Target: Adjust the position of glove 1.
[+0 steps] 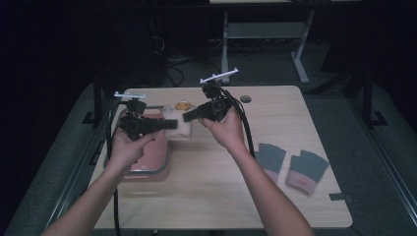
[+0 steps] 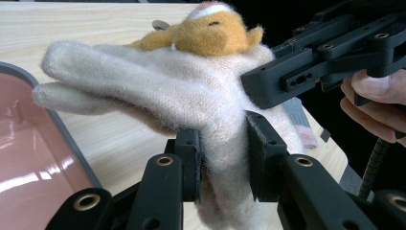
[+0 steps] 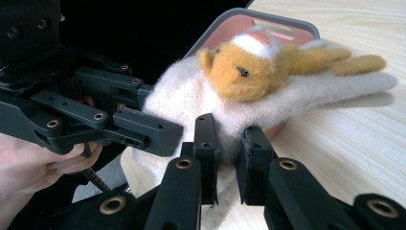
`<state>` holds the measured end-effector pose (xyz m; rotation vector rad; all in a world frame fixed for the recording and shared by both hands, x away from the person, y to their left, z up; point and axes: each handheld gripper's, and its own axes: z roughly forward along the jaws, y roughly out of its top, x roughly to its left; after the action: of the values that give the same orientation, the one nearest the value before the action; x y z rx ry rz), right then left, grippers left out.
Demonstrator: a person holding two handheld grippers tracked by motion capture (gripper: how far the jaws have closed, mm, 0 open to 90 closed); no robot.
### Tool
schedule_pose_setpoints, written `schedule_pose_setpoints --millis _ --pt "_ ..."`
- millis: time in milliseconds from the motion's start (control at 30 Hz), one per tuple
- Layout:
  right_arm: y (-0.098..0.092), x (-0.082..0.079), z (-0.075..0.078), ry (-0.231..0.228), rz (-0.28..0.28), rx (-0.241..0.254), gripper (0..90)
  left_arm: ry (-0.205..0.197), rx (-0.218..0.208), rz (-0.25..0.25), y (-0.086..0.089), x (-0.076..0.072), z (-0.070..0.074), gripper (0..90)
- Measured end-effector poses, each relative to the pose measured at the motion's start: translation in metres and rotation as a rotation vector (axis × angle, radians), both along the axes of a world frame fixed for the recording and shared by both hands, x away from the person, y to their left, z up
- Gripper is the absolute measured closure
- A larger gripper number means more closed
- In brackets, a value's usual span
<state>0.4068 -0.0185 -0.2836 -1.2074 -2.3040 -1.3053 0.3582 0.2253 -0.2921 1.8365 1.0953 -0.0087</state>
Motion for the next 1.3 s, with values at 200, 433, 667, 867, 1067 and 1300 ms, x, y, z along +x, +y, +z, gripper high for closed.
schedule_pose_setpoints --millis 200,433,667,867,1067,1300 --pt "0.011 0.003 0.006 0.004 0.011 -0.006 80.1 -0.006 -0.004 0.011 0.011 0.000 0.004 69.8" --pt "0.024 0.006 0.010 -0.012 0.032 0.001 80.1 -0.017 -0.022 0.022 0.026 -0.001 0.007 69.8" --pt "0.041 0.010 0.012 -0.008 0.056 0.002 80.0 -0.018 -0.020 0.043 0.041 -0.003 0.010 69.8" --pt "0.053 0.011 0.015 -0.010 0.077 -0.004 80.0 -0.025 -0.019 0.053 0.051 -0.006 0.010 69.8" --pt "0.062 0.013 0.014 0.001 0.082 0.003 80.0 -0.024 -0.026 0.070 0.060 -0.007 0.009 69.8" --pt "0.073 0.015 0.010 0.009 0.101 -0.006 80.0 -0.017 -0.014 0.084 0.070 -0.009 0.006 69.8"
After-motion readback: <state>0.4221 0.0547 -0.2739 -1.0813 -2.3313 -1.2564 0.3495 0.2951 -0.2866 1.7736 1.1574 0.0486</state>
